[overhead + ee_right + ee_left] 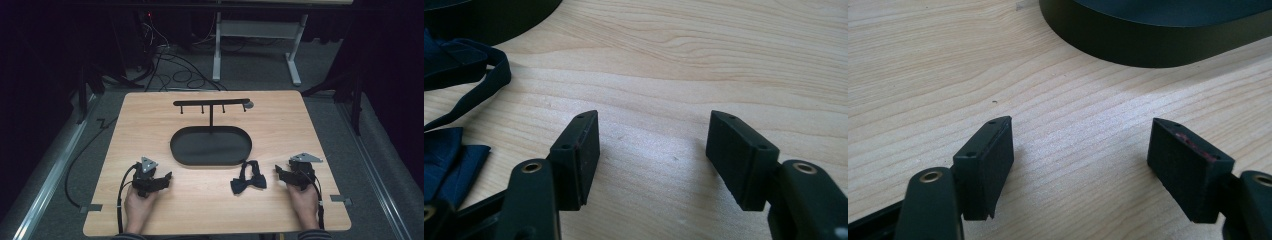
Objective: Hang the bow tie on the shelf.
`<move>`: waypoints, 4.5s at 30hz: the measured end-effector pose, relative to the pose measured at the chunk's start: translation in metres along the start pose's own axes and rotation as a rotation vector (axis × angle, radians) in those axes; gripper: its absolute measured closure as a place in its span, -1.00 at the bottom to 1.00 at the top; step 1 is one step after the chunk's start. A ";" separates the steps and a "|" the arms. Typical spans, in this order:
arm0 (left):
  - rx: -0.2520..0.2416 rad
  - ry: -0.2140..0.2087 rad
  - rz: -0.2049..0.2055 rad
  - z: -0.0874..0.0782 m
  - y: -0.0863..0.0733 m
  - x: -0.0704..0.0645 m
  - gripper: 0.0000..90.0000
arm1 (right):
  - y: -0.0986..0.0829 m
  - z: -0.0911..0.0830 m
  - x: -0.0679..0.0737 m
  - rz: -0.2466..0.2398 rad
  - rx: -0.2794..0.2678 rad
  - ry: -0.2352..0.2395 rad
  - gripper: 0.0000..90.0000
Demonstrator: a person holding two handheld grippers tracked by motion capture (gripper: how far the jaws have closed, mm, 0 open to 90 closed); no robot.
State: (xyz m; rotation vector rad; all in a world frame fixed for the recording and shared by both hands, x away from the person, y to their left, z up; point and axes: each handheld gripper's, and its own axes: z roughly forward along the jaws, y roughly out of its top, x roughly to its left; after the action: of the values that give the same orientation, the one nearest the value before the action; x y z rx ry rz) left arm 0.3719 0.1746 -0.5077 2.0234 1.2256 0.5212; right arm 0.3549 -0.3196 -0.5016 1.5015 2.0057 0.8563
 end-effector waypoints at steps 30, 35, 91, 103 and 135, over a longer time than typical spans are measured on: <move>0.000 -0.001 0.001 0.000 0.000 0.000 -0.40 | 0.000 0.000 0.000 0.000 0.000 0.010 -0.13; 0.000 -0.001 0.001 0.000 0.000 0.000 -0.40 | 0.000 -0.002 0.001 0.018 0.001 0.044 -0.08; 0.001 -0.002 0.001 0.000 0.000 0.000 -0.40 | 0.045 0.026 0.060 -0.069 0.048 0.191 0.16; 0.001 -0.002 0.001 0.000 0.000 0.000 -0.40 | 0.042 0.030 0.069 -0.149 0.085 0.168 0.87; 0.001 -0.002 0.001 0.000 0.000 0.000 -0.40 | 0.056 -0.008 0.077 -0.177 -0.059 0.250 1.00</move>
State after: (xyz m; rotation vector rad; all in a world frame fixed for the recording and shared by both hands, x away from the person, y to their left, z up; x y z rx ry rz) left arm 0.3718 0.1746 -0.5076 2.0248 1.2239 0.5194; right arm 0.3646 -0.2361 -0.4559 1.2118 2.2301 1.0609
